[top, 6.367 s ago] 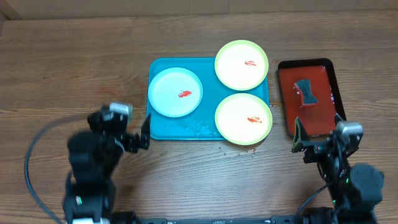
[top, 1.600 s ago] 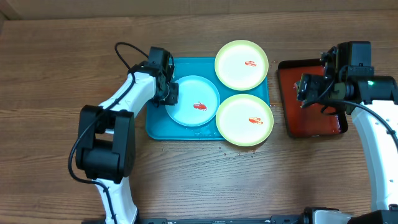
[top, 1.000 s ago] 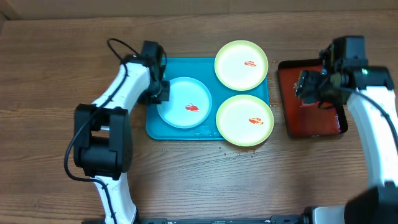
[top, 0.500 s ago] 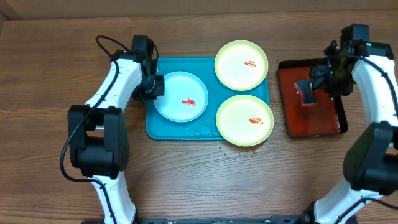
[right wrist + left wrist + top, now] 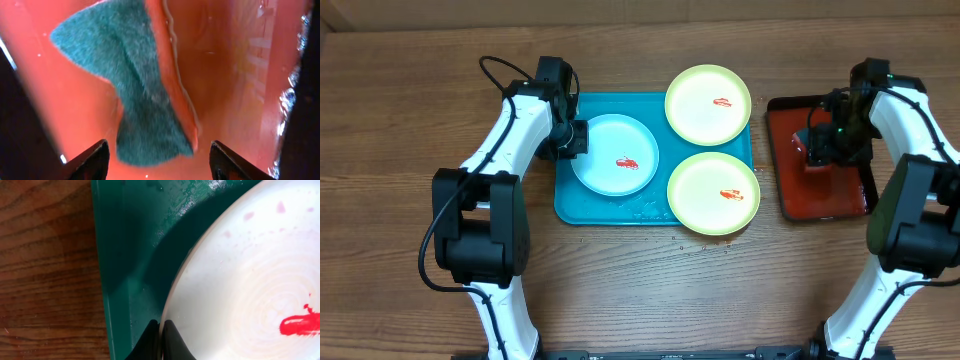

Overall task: Clean dirty plates on tray and stack at the side
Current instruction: 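Lower right gripper into black tray and grasp the sponge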

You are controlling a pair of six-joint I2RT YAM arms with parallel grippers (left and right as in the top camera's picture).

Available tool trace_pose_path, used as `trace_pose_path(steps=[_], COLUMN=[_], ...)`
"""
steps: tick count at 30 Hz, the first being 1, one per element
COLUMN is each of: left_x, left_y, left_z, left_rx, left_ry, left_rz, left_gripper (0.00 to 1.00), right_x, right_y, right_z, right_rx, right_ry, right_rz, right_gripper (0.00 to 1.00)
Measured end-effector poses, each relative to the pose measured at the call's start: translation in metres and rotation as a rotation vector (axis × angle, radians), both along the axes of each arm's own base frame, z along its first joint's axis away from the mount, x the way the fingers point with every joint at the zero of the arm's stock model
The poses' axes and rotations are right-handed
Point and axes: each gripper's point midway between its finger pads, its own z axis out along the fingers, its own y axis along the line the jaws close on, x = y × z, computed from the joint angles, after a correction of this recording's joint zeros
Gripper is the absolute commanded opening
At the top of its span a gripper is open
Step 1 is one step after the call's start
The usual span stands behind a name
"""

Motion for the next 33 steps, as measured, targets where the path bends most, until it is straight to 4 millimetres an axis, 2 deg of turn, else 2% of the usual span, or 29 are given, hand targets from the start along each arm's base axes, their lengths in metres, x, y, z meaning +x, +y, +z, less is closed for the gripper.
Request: trace_pose_path(steps=[6,11,13,17,18,19,28,32,33], left_x=[0.000,0.000,0.000,0.000,0.000,0.000,0.000,0.000,0.000], left_y=[0.000,0.000,0.000,0.000,0.000,0.000,0.000,0.000,0.000], left_z=[0.000,0.000,0.000,0.000,0.000,0.000,0.000,0.000,0.000], left_rx=[-0.002,-0.002,-0.002,-0.002,-0.002,-0.002,-0.002,-0.002,-0.002], left_ry=[0.000,0.000,0.000,0.000,0.000,0.000,0.000,0.000,0.000], left_rz=[0.000,0.000,0.000,0.000,0.000,0.000,0.000,0.000,0.000], left_gripper=[0.04,0.04,0.04,0.04,0.04,0.04,0.04,0.04,0.04], right_x=[0.010,0.003,0.000,-0.002,-0.002,-0.002,-0.009,-0.012,-0.011], right_y=[0.000,0.003,0.004,0.005,0.005,0.005,0.007,0.007,0.007], right_z=[-0.003,-0.015,-0.019,-0.022,-0.022,-0.022,-0.022,-0.016,-0.013], right_rx=[0.002,0.016,0.021,0.024,0.024,0.025,0.032,0.035,0.035], right_ry=[-0.042,-0.030,-0.025,-0.021,-0.021,-0.020,0.012,0.034,0.034], right_rz=[0.004,0.004,0.003,0.009,0.008,0.004,-0.023,-0.039,-0.043], right_gripper=[0.62,0.61,0.52,0.18,0.14,0.05,0.04,0.04,0.08])
